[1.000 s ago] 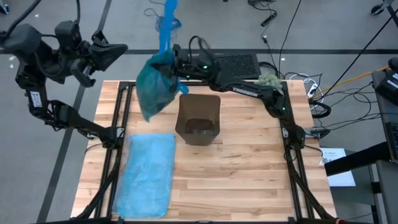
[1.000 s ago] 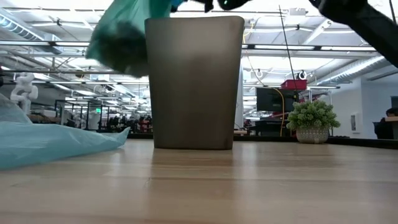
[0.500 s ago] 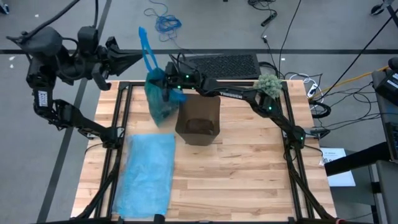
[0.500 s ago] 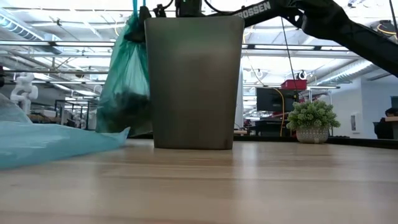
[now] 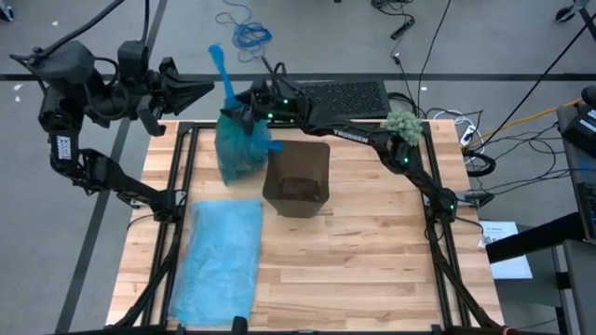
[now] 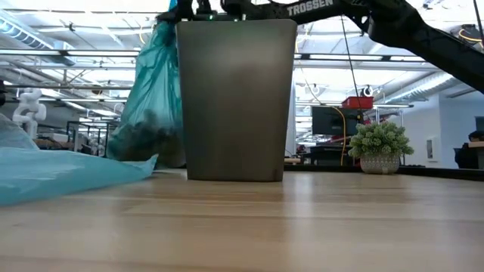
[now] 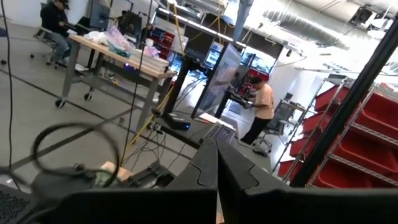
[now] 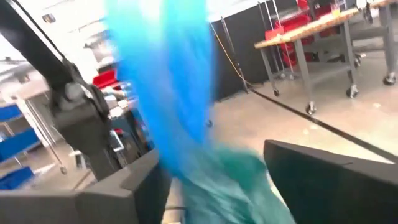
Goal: Place trash/remove bag and relplace
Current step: Remove the trash bag from the trash bin
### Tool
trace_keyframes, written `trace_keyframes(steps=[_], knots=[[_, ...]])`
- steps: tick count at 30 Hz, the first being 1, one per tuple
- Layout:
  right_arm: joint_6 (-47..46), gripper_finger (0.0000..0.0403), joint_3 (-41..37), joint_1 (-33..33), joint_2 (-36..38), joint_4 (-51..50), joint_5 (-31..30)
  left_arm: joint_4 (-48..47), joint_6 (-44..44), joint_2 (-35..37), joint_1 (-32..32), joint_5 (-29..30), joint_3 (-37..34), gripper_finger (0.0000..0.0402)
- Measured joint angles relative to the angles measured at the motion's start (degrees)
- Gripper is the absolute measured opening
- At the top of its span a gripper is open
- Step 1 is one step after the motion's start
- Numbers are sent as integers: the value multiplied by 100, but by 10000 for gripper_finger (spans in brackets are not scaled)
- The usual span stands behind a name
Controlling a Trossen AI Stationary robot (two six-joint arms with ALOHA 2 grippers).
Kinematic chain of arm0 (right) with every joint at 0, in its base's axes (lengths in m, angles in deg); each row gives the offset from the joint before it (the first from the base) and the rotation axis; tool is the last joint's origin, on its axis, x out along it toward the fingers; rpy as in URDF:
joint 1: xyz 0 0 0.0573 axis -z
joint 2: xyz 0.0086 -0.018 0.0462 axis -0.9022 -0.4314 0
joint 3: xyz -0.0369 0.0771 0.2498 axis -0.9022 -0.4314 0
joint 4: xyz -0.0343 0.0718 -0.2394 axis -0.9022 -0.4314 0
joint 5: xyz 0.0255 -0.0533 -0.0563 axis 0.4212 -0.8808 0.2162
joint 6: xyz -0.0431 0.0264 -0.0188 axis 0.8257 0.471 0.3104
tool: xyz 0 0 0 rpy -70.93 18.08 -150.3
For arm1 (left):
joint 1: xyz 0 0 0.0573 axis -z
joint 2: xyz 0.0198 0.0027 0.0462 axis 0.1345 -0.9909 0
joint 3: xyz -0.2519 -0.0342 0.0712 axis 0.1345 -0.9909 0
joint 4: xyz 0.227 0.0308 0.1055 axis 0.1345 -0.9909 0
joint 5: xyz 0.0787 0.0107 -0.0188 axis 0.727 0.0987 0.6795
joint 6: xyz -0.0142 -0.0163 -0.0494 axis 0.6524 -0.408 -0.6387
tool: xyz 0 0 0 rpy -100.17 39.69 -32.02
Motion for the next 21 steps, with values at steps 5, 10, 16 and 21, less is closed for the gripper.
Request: trace_keyframes(steps=[5, 10, 16, 21], knots=[[105, 241, -19, 46, 557, -719, 22, -127, -2, 61, 2, -26, 0, 0], [1256, 130, 2, 144, 1633, -2439, 18, -236, -2, 185, 90, -26, 2, 0], [2466, 12, 6, 170, 3014, -5234, 18, -1211, -270, 276, 239, -34, 2, 0], [2332, 2, 16, -124, 3351, -7173, 119, -2394, -736, 278, 310, -32, 2, 0]])
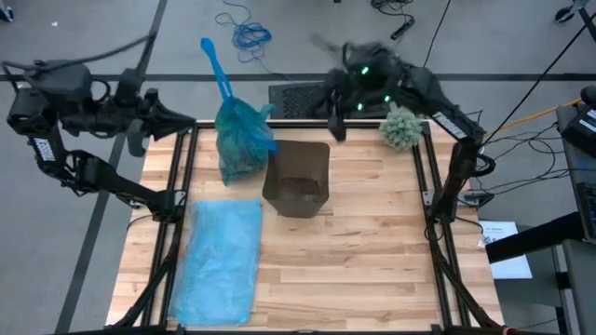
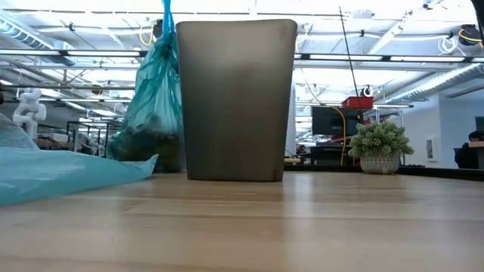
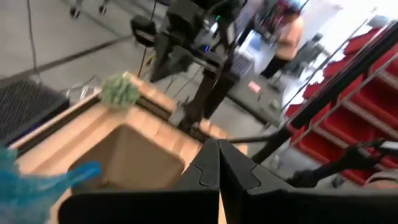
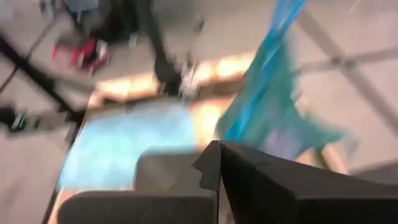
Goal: Place trash/remove bag and relplace
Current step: Remove the trash bag from the trash bin, then adjust the trash bin
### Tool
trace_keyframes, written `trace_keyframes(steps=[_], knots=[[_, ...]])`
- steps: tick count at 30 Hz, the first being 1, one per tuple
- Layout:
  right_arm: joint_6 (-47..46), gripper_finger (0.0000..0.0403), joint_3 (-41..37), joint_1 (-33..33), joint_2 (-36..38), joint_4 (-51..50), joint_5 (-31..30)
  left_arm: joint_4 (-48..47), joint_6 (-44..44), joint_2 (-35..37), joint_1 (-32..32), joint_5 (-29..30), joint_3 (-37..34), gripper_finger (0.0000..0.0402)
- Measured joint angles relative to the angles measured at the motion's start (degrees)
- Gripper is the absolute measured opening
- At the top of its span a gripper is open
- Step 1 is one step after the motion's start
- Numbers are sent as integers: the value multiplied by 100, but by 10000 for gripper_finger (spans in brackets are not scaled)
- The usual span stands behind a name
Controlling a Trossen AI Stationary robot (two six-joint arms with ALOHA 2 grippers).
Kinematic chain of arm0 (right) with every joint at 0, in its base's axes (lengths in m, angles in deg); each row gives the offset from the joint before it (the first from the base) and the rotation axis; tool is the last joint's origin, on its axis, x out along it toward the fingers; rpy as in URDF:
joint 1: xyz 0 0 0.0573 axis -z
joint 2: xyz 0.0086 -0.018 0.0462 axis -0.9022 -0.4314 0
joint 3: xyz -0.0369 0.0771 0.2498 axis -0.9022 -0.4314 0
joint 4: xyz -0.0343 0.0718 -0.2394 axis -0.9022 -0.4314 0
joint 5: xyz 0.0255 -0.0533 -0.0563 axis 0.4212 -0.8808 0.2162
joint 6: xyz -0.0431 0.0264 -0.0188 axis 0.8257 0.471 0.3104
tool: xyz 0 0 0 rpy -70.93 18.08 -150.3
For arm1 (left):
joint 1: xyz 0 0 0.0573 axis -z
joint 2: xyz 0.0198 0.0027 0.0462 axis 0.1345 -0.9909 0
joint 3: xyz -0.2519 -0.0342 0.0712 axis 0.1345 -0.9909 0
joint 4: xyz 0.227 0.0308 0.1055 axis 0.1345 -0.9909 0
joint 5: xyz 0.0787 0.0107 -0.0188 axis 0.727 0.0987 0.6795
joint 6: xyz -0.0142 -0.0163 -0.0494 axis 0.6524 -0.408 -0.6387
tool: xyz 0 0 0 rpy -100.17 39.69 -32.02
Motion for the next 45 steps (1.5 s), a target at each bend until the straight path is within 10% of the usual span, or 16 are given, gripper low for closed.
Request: trace_keyframes(steps=[18, 31, 39, 45], knots=[[-370, 0, -26, -1252, -1817, -2395, -1208, 395, 742, 18, -4, 3, 0, 0], [-974, 0, -91, -1856, -1539, -2678, -744, 391, 757, 336, -4, -31, -2, 0], [-1763, 0, -185, -2124, -1528, -2526, -2122, 281, 754, 422, -4, -151, 0, 0], [-1983, 0, -185, -2118, -1556, -2682, -1467, 277, 758, 415, -4, -153, 0, 0]])
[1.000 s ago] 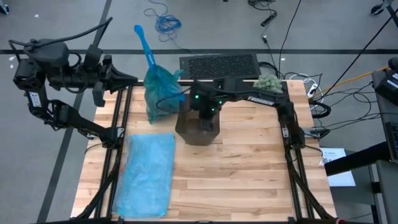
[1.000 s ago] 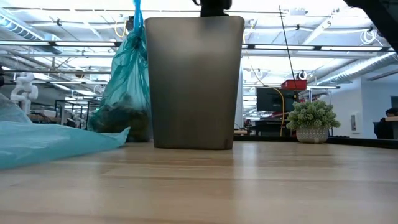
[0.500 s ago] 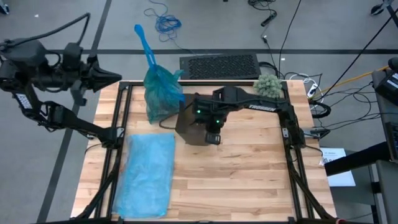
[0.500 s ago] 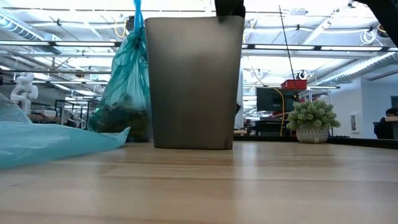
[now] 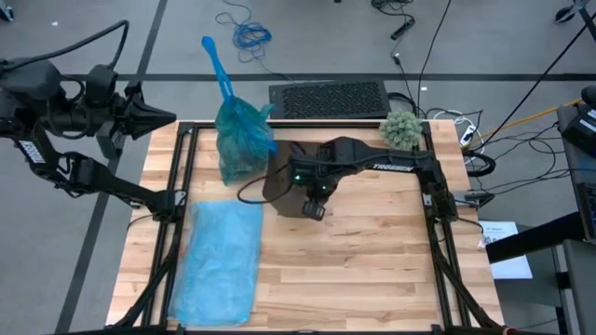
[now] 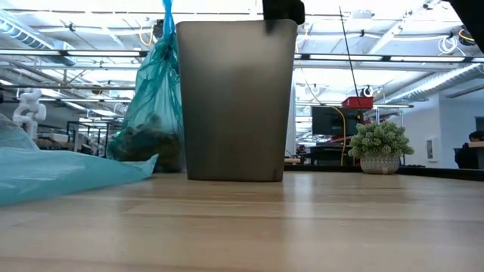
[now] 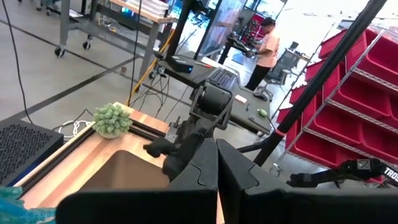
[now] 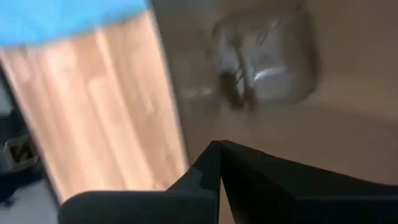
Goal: Place trash/remove bag and relplace
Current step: Adjust the trash bin, then adjust the trash bag
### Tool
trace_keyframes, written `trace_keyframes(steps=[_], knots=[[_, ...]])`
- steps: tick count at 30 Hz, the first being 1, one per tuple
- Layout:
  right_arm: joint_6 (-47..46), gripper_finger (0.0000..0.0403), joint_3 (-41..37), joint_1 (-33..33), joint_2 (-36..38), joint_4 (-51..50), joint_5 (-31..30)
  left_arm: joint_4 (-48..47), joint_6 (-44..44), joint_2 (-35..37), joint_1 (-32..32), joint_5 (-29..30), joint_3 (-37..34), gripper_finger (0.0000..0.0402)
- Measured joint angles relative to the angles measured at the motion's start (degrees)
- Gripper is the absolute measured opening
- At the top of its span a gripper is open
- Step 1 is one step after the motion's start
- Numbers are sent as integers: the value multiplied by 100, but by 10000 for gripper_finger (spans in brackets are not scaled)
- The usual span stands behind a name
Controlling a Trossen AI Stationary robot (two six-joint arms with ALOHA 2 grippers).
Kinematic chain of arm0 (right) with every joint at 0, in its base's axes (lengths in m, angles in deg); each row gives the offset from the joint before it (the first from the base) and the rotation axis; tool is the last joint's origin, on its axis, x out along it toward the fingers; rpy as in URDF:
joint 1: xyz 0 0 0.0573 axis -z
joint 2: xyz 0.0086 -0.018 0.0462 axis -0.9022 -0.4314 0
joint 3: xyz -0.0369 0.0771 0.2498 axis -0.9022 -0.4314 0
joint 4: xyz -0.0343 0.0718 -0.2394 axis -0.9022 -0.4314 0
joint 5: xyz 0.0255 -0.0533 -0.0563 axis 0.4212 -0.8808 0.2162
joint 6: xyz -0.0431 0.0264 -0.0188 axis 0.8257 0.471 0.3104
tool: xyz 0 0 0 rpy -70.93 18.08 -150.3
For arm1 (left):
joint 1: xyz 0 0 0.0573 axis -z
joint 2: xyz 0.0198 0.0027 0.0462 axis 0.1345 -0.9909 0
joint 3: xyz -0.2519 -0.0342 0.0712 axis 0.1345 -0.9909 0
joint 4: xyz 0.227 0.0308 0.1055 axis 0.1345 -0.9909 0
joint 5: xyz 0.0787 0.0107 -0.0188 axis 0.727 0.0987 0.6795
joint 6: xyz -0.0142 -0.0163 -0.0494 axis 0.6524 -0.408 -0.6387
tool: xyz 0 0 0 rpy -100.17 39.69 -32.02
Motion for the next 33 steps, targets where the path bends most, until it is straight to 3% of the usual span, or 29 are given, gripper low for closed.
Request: trace_keyframes(steps=[12, 16, 20, 27, 33], knots=[[-593, 0, -87, -888, 109, 1, 1520, -6, -24, -23, 0, -213, 0, 0], [-1119, 0, -87, -1306, 272, -3, 1586, -80, -56, -155, 2, -687, -125, 0], [-1808, 0, -87, -1610, 699, 3, 854, -245, -81, -443, 2, -863, -353, 0], [-3068, 0, -87, -2084, 1704, 295, -725, -254, 535, -1009, 2, -285, -635, 0], [-3515, 0, -87, -2435, 2369, 766, -2129, -427, 1094, -1216, -121, 36, -1171, 0]])
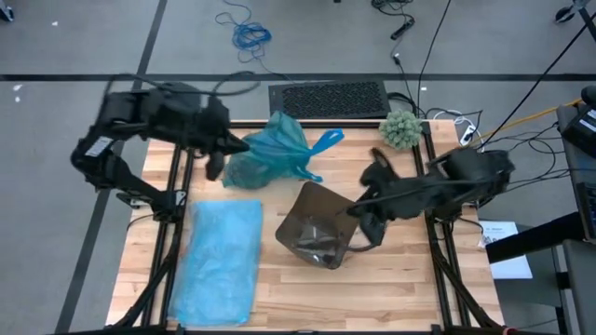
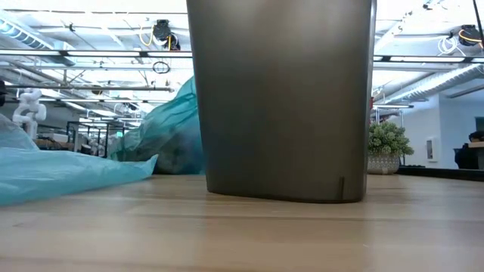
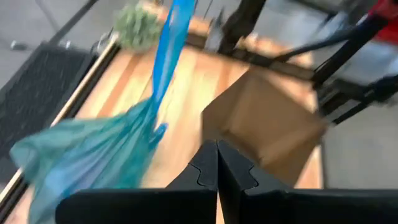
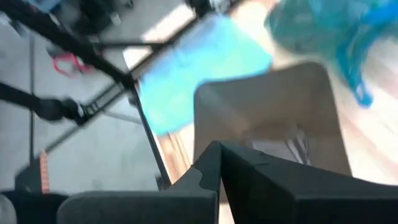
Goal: Place trash/remove bag and relplace
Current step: Adjust the trash bag
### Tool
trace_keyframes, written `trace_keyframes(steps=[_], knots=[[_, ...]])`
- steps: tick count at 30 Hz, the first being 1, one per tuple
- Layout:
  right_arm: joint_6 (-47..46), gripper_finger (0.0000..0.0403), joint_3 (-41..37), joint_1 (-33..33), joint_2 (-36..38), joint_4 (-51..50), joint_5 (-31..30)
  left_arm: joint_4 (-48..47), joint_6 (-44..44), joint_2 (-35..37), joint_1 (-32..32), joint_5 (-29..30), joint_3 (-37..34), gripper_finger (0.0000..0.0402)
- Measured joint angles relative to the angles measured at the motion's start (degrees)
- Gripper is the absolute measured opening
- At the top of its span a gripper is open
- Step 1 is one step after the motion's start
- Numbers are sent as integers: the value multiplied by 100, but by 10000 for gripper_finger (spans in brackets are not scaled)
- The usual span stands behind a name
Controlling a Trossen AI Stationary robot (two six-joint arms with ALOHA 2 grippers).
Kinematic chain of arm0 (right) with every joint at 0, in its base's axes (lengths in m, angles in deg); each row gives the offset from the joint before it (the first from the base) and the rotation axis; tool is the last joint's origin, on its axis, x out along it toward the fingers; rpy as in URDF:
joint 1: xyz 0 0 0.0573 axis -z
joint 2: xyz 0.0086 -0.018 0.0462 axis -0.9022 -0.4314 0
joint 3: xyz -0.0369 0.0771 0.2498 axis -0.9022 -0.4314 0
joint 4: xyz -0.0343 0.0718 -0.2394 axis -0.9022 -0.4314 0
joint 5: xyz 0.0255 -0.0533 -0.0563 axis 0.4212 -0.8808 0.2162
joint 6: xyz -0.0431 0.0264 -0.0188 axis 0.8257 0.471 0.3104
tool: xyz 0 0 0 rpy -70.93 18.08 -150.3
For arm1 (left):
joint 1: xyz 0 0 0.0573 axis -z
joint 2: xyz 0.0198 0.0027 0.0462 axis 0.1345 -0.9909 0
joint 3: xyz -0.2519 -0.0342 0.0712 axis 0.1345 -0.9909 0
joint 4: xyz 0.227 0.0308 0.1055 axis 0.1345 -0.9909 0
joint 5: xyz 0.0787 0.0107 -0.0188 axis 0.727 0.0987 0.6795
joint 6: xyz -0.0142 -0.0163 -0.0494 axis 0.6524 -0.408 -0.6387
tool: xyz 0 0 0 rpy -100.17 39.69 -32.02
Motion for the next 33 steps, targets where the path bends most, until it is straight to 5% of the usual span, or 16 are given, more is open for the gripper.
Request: trace_keyframes(steps=[7, 17, 21, 28, 33], knots=[[234, 0, 0, -119, 210, 274, -486, 886, 93, -13, -467, -121, -1363, 0], [433, 0, 0, -106, 206, 278, -436, 2317, 536, 126, -1328, -2460, -3628, 0], [434, 0, 0, -119, 206, 278, -431, 3051, 470, 106, -1528, -2490, -4612, 0], [447, 0, 0, -119, 303, 269, -407, 6389, -660, -82, -2061, -2658, -5835, 0], [276, 0, 0, -117, 423, 278, -414, 6746, -864, -676, -2403, -2695, -6144, 0]])
